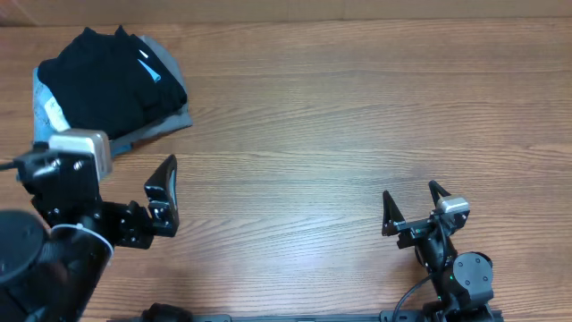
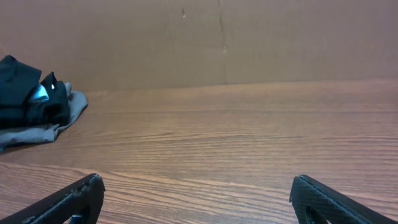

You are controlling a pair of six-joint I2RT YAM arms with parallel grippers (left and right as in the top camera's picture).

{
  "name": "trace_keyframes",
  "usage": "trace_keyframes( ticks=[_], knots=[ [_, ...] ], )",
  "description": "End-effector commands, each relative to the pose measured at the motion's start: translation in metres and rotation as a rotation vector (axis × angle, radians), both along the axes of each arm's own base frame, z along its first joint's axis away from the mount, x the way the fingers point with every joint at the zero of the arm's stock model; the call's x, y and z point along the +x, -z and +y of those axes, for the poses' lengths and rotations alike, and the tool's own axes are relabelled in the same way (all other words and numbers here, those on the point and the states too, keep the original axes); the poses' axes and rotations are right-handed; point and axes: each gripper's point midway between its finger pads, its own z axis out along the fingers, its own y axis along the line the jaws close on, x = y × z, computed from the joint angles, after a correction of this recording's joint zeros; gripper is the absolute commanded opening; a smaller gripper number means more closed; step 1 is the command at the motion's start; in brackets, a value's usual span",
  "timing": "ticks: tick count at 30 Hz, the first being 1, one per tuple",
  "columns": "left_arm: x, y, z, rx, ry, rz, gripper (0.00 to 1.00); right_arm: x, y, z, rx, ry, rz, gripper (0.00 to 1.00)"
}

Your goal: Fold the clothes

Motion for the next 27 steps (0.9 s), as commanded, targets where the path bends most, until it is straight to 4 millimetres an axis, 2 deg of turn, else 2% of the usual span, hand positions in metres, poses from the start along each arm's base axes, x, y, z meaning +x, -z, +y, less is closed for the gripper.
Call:
trace_keyframes(
  ticks=[1,9,16,22,27],
  knots=[
    [-0.002,0.017,-0.001,0.083,0.053,-0.055,1.0,0.0,-0.003,-0.001,0.004,0.003,-0.017,1.0],
    [0.001,0.054,0.014,0.112,-0.012,-0.168,1.0,0.0,-0.003,-0.001,0.004,0.003,-0.016,1.0],
    [-0.007,0.086,0.025,0.105,-0.069,-0.273,1.0,0.0,-0.003,-0.001,0.004,0.003,-0.016,1.0],
    [-0.017,0.12,0.026,0.101,-0.073,-0.313,1.0,0.0,-0.003,-0.001,0.004,0.003,-0.016,1.0],
    [-0.016,0.15,0.026,0.099,-0.074,-0.327,1.0,0.0,-0.003,-0.001,0.004,0.003,-0.016,1.0]
  ],
)
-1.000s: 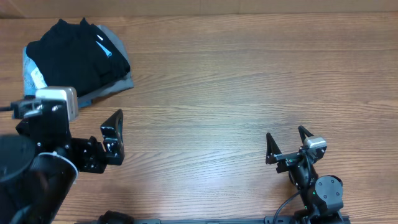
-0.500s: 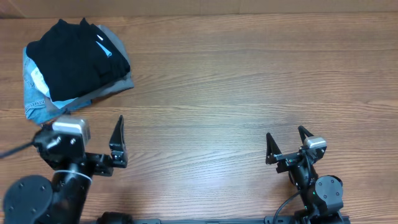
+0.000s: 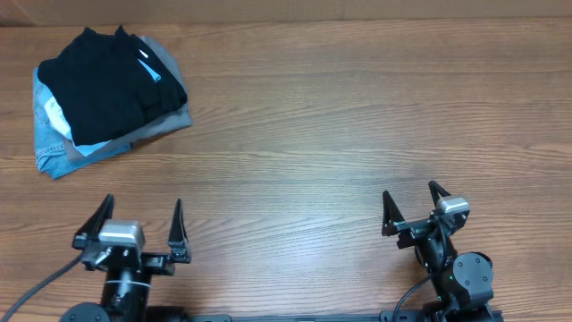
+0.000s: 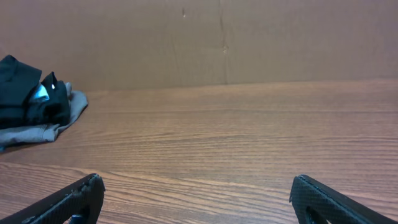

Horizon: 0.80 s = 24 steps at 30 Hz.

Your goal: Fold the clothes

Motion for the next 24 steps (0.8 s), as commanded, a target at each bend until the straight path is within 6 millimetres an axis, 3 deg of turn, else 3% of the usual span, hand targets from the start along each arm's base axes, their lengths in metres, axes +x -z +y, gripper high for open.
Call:
trace_keyframes(
  ticks=[1,10,24],
  knots=[
    [0.004,0.022,-0.003,0.017,0.019,-0.012,1.0,0.0,-0.003,-0.001,0.004,0.003,-0.017,1.0],
    [0.023,0.068,-0.013,0.01,0.07,-0.021,1.0,0.0,-0.003,-0.001,0.004,0.003,-0.016,1.0],
    [0.05,0.142,-0.009,0.009,0.044,0.072,1.0,0.0,-0.003,-0.001,0.004,0.003,-0.017,1.0]
  ],
)
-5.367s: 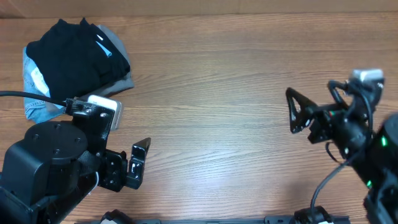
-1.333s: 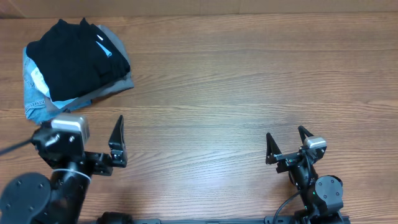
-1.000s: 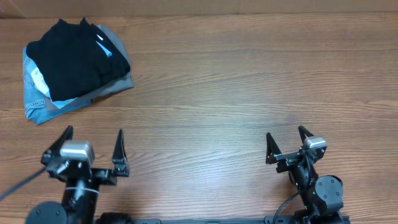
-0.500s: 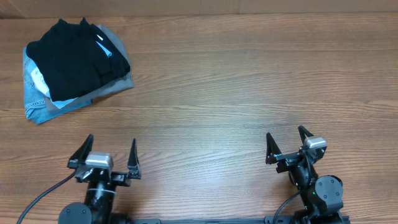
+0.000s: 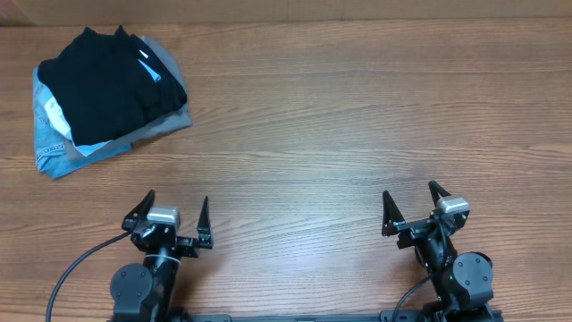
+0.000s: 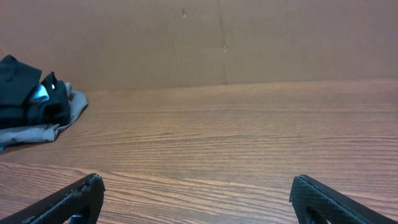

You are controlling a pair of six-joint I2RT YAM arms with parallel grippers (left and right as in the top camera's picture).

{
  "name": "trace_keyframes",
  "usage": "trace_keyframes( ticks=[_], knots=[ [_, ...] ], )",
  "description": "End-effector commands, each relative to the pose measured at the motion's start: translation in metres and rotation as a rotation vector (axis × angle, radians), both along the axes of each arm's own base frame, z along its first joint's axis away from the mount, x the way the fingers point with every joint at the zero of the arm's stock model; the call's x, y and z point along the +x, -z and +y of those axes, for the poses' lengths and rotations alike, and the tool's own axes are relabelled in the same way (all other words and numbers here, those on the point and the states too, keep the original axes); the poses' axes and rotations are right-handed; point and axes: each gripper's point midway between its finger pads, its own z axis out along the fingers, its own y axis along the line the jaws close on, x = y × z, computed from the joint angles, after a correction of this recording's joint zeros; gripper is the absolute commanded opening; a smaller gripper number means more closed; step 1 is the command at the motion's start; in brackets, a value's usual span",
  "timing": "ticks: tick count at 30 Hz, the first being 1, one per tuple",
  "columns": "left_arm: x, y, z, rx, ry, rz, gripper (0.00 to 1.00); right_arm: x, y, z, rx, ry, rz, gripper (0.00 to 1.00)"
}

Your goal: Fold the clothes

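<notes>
A pile of folded clothes (image 5: 107,94) lies at the table's far left: a black garment on top, grey and light blue ones under it. The right wrist view shows the same pile (image 6: 34,106) far off at the left. My left gripper (image 5: 174,210) sits open near the front edge, left of centre, nothing between its fingers. My right gripper (image 5: 411,201) rests open near the front edge at the right, also empty; its two fingertips (image 6: 87,190) frame bare wood.
The wooden table (image 5: 357,116) stretches bare across the middle and right. A brown cardboard wall (image 6: 217,37) stands along the table's far edge.
My left gripper has shifted to the right along the front edge, still open. The right gripper and the clothes pile have not moved.
At first my left arm was raised at the left, close below the pile, gripper open. Then it stood low at the front edge further left. Now it rests a little to the right. The pile and right gripper stayed put throughout.
</notes>
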Motion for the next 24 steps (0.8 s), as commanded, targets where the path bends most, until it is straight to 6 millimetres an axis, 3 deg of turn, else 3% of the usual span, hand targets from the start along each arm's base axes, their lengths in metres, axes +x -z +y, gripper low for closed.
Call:
trace_keyframes(
  ticks=[1,5,24],
  knots=[
    [0.006,0.014,0.002,0.009,-0.01,-0.014,1.0,0.0,-0.003,-0.001,0.004,0.003,-0.017,1.0],
    [0.012,0.034,0.002,-0.043,-0.016,0.006,1.0,0.0,-0.003,-0.001,0.004,0.003,-0.017,1.0],
    [0.013,0.031,0.002,-0.043,-0.016,-0.016,1.0,0.0,-0.003,-0.001,0.004,0.003,-0.018,1.0]
  ],
)
